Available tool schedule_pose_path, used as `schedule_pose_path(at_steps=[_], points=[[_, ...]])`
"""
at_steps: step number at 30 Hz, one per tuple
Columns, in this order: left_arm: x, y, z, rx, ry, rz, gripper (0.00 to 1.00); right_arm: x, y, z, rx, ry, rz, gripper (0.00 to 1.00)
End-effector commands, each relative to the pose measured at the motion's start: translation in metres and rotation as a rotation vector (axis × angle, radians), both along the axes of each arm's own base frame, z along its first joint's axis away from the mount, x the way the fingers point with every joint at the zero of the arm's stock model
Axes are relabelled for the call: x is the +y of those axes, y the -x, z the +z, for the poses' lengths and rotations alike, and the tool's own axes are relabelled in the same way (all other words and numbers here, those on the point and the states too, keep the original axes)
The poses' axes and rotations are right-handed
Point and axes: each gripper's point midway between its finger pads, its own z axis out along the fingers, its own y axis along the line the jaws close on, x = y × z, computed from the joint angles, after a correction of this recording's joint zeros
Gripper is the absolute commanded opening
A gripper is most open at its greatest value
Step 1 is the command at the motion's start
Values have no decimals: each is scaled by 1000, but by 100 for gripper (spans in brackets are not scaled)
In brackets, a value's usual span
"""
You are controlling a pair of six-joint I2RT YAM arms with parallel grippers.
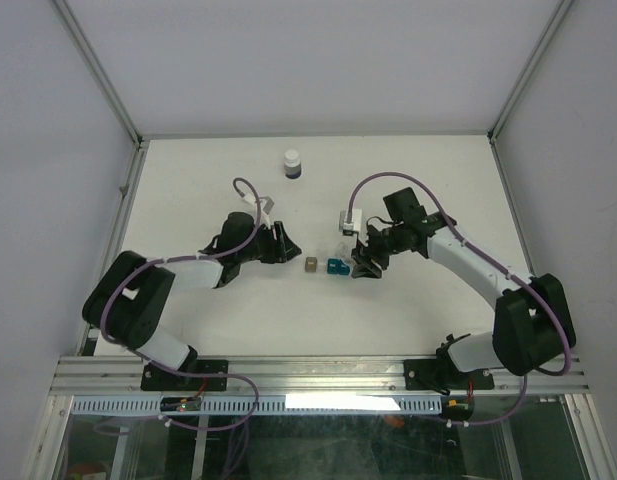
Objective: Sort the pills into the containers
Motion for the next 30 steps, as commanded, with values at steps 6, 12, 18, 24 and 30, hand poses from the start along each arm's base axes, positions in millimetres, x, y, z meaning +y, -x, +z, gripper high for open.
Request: schedule_pose_path(at_steps=[6, 12, 18, 24, 30], points=[[46, 3, 106, -517, 101, 169, 96, 2, -36, -25, 0, 169, 4, 0], [73, 4, 119, -595, 59, 283, 99, 9, -40, -39, 18, 238, 14, 0], [85, -3, 109, -564, 41, 359, 99, 11, -40, -48, 24, 285, 20, 0], [84, -5, 107, -554, 38, 357, 99, 13, -38, -51, 33, 318, 25, 0], [88, -1, 108, -568, 51, 371, 99, 17, -33, -56, 44, 364, 43, 0]])
